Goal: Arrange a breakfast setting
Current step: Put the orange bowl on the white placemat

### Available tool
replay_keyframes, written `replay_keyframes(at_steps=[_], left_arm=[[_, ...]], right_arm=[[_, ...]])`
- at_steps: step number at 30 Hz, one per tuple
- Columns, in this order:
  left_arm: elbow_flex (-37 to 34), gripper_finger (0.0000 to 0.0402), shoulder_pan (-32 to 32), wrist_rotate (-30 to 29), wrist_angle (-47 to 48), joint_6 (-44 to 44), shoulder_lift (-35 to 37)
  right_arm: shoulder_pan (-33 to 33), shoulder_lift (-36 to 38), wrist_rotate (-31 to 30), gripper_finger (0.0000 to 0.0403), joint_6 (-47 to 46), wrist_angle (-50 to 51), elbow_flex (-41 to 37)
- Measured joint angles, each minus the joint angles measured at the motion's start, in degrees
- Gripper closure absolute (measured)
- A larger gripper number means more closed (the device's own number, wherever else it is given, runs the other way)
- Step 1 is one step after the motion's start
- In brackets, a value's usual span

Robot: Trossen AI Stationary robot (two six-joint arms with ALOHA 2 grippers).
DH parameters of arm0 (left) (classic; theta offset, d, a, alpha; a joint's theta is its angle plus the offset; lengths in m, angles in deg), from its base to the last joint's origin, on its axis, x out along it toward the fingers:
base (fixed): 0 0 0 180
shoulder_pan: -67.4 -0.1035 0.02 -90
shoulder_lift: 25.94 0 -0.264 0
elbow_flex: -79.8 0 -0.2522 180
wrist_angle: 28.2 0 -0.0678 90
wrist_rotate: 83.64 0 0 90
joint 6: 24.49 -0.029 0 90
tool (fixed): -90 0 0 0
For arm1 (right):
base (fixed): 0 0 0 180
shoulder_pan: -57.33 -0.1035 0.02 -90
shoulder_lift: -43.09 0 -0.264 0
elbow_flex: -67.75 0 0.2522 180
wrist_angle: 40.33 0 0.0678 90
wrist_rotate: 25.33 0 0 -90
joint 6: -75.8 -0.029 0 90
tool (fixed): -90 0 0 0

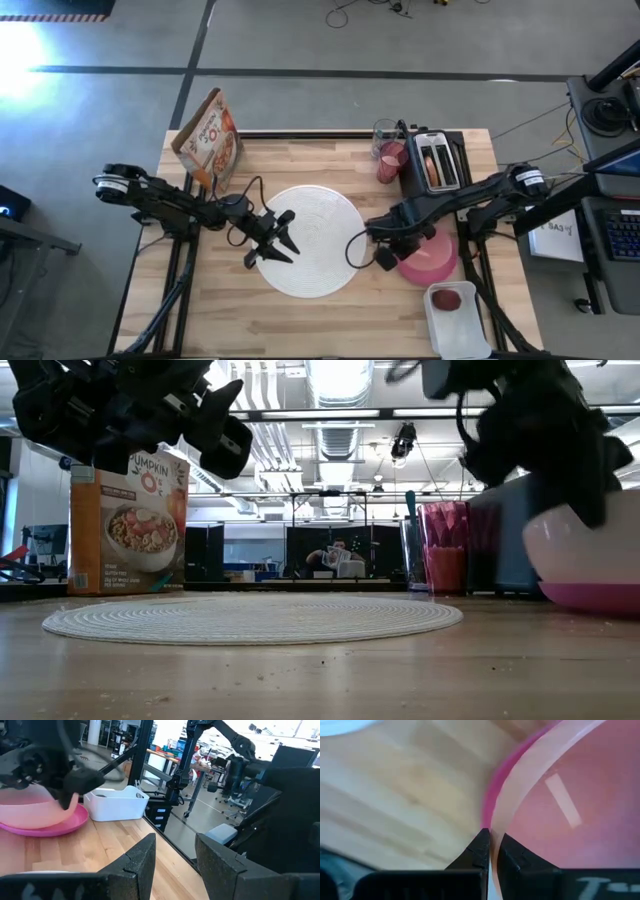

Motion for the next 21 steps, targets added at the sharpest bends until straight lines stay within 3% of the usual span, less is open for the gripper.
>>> replay_keyframes(at_steps=[6,12,15,21], left_arm=[[0.00,0.0279,-0.02,-2.02,-0.58,-0.02,0.00],[0.02,0.0279,0.00,-2.80,-3.01,-0.05,0.00],[0.02,0.0279,0.00,-2.80,-4.39,-0.12,0.02],[0.02,0.0279,0.00,-2.80,-4.86,-1.38,1.09]], right_arm=[[-0.02,0.00,-2.52,0.0394,4.23,-0.11,7.14],[-0.52,0.00,-10.55,0.0394,11.77,-1.40,12.63],[-0.72,-0.02,-14.74,0.0394,16.48,-3.23,13.46],[-0.72,-0.11,-17.10,0.0394,26.03,-11.40,11.31]])
